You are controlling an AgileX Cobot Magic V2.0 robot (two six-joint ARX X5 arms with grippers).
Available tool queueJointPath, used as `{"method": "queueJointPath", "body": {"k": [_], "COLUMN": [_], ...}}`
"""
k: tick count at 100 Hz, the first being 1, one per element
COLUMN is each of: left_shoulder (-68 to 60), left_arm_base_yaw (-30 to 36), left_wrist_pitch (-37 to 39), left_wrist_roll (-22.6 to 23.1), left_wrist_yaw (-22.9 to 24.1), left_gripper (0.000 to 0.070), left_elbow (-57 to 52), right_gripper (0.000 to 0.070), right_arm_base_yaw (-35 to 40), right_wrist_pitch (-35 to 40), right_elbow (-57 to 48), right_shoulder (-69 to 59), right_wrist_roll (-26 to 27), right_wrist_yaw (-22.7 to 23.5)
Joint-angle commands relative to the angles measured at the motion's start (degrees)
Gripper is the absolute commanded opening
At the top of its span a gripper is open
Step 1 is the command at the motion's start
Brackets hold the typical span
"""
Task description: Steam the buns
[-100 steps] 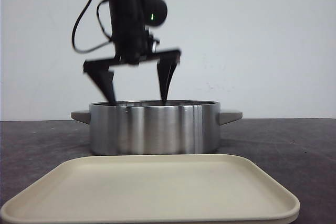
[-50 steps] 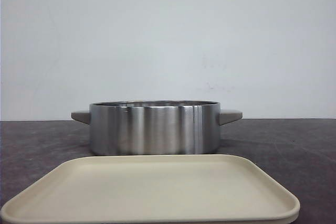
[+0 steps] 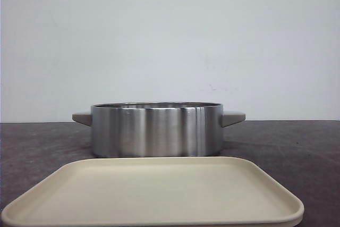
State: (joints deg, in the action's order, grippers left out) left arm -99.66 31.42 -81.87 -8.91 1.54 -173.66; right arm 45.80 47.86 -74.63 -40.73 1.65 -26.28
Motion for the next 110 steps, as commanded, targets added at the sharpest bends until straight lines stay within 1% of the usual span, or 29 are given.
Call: {"method": "queueJointPath", "body": {"k": [1,10,21,26,33,41,47,55,64,74,91,110], "left_shoulder": [4.61,13.0,25.35,31.19,39.43,48.13,54.18,61.31,66.88,70.07,71.58,71.65], "left_arm_base_yaw": [0.48,0.46,0.46,0.46,0.46,0.46,0.46,0.46,0.46,0.46,0.46,0.48], "left_wrist_pitch": [-3.56,-3.54,-3.54,-3.54,-3.52,-3.5,-3.43,-3.37,-3.37,-3.37,-3.37,-3.37], "left_wrist_roll": [1.62,1.27,0.28,0.02,-2.05,-5.51,-8.68,-11.63,-12.24,-12.55,-13.4,-13.22], "left_wrist_yaw": [0.59,0.59,0.9,3.13,6.62,9.55,12.13,14.95,16.39,16.9,16.59,16.48], "left_gripper": [0.0,0.0,0.0,0.0,0.0,0.0,0.0,0.0,0.0,0.0,0.0,0.0], "left_elbow": [1.38,10.8,28.04,36.3,46.93,57.37,64.13,71.38,76.28,78.36,78.47,78.42], "right_gripper": [0.0,0.0001,0.0001,0.0001,0.0001,0.0001,0.0001,0.0001,0.0001,0.0001,0.0001,0.0001], "right_arm_base_yaw": [0.61,0.61,0.59,0.59,0.57,0.57,0.57,0.57,0.57,0.57,0.57,0.57], "right_wrist_pitch": [-3.58,-8.55,-14.14,-16.41,-19.52,-23.43,-26.56,-29.86,-32.87,-34.14,-33.59,-32.85], "right_elbow": [0.5,2.19,3.02,3.21,3.48,4.28,5.33,6.64,7.93,8.22,8.22,8.22], "right_shoulder": [-0.22,-0.22,-0.22,-0.22,-0.24,-0.26,-0.26,-0.37,-0.57,-1.6,-2.29,-2.21], "right_wrist_roll": [-0.68,-1.16,-2.89,-3.56,-3.85,-4.02,-4.09,-4.61,-5.9,-6.54,-6.69,-6.58], "right_wrist_yaw": [1.03,2.4,3.39,4.52,5.88,7.23,7.3,7.5,8.48,9.79,9.75,9.77]}}
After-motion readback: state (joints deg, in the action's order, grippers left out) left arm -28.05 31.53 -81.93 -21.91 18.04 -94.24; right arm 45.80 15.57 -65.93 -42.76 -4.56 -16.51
